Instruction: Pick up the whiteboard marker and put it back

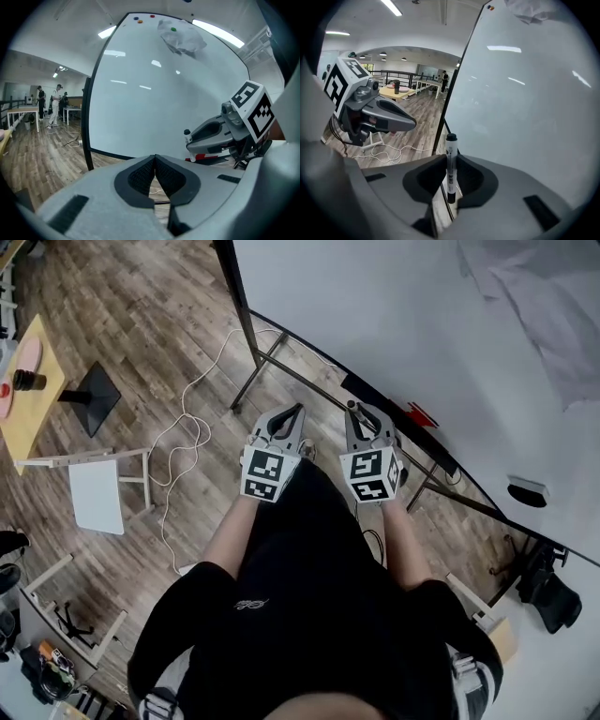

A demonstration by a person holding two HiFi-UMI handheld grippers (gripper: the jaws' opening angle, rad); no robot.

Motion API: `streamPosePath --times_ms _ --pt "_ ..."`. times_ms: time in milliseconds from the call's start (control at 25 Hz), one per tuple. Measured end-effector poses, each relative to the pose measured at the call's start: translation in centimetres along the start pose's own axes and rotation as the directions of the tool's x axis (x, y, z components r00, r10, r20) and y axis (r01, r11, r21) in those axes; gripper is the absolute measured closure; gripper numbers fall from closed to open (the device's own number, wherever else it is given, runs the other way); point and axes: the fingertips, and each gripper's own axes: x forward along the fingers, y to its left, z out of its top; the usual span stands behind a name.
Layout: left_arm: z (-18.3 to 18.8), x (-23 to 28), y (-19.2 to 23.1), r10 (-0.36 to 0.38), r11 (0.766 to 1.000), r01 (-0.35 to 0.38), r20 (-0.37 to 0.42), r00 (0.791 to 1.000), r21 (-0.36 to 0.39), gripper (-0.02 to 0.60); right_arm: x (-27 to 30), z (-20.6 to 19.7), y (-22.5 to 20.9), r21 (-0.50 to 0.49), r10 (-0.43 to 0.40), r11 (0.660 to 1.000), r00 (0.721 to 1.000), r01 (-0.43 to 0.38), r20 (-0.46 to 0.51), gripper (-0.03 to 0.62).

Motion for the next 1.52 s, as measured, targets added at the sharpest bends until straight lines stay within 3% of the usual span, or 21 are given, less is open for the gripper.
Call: streamPosePath --times_ms 240,680,1160,1520 --pt "-1.0 4.7 0.6 0.004 1.0 -0.005 -0.063 0.998 -0.009 0.574 2.9 -1.6 -2.2 -0.148 0.018 0.989 0.996 -0.03 -0.082 0.536" --pt "-2.2 8.9 3.2 0.041 0.997 -0.048 -0.129 0.991 -0.054 0.574 9.8 -6.8 -2.9 -0.27 0.036 0.956 0.959 -0.115 -0.28 0.536" --pt "-2.7 12.9 5.9 -0.035 0.999 0.031 -0.197 0.98 -0.022 0.574 13.0 -8.8 -2.5 -0.302 -0.037 0.95 0.935 -0.076 -0.354 0.536" --pt "-3.0 13.9 4.1 -0.103 0.995 0.103 -0.21 0.972 -0.01 0.574 13.0 -9.0 -2.5 -0.302 -0.043 0.95 0.932 -0.073 -0.361 0.536"
